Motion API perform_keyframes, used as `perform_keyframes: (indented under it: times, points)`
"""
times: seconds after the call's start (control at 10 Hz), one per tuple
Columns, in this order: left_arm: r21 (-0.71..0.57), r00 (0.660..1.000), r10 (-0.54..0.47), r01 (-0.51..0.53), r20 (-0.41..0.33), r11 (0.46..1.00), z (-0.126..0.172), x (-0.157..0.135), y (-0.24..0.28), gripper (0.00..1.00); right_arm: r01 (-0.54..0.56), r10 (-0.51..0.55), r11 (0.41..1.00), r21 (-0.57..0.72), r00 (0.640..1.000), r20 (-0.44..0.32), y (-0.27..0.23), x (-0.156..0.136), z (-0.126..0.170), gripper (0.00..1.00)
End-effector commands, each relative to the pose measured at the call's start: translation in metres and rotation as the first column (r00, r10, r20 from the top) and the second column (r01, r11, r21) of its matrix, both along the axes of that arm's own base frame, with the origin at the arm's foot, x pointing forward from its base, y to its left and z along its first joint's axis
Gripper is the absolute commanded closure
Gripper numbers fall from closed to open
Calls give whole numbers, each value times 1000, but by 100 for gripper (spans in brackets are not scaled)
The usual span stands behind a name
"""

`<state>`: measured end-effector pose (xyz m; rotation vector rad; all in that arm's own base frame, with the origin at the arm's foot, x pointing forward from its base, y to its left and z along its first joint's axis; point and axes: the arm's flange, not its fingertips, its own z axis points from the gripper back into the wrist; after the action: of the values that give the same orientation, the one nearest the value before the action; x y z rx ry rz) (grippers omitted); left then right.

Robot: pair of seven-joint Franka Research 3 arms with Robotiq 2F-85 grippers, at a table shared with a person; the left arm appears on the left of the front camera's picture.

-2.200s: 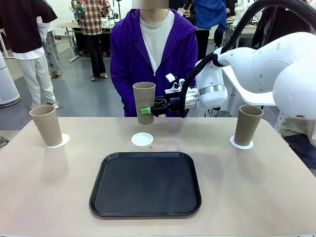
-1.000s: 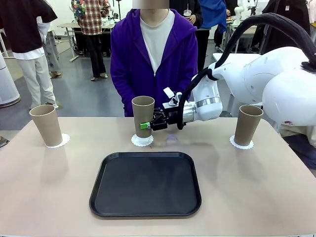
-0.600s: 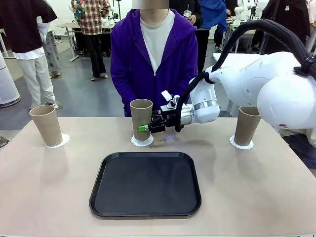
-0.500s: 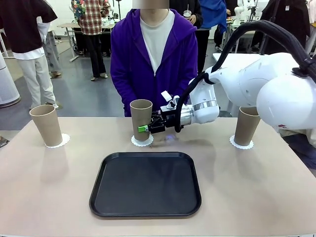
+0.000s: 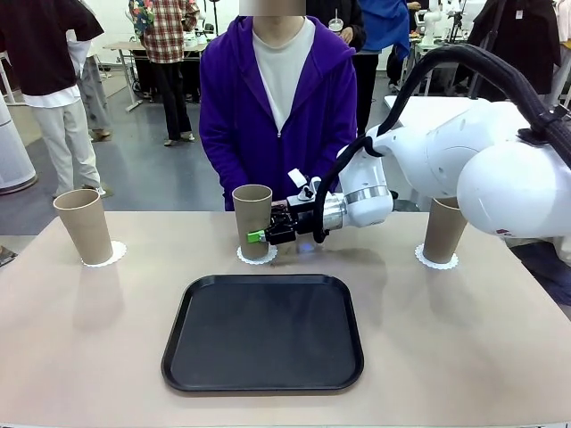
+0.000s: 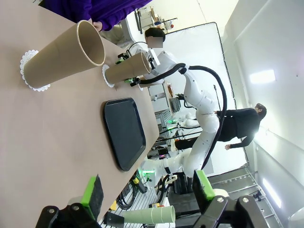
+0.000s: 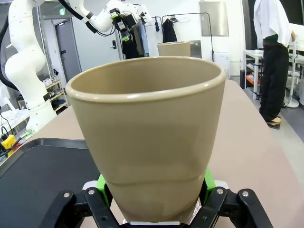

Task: Place coasters on the table and set cups on them.
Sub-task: Take one Reusable plastic cup from the Flat Tray and place it on a coaster set by the human.

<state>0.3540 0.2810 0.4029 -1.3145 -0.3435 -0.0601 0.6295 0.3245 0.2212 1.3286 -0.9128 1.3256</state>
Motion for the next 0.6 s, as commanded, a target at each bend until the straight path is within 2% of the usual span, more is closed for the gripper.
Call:
perform_keyframes:
  times: [0.0,0.3,0.4,0.5]
  points:
    - [0,1000,-3,3,9,1000,1,-3,1,0,-12,11,999,-47,1000,-13,4,11,-2,17]
    - [0,1000,-3,3,9,1000,1,-3,1,0,-3,3,999,-54,1000,-2,2,13,-3,17]
    - [0,1000,-3,3,9,1000,1,-3,1,0,-4,4,998,-60,1000,-5,2,13,-3,0]
    - [0,1000,-3,3,9,1000,1,-3,1,0,-7,6,998,-63,1000,-9,2,13,-3,0]
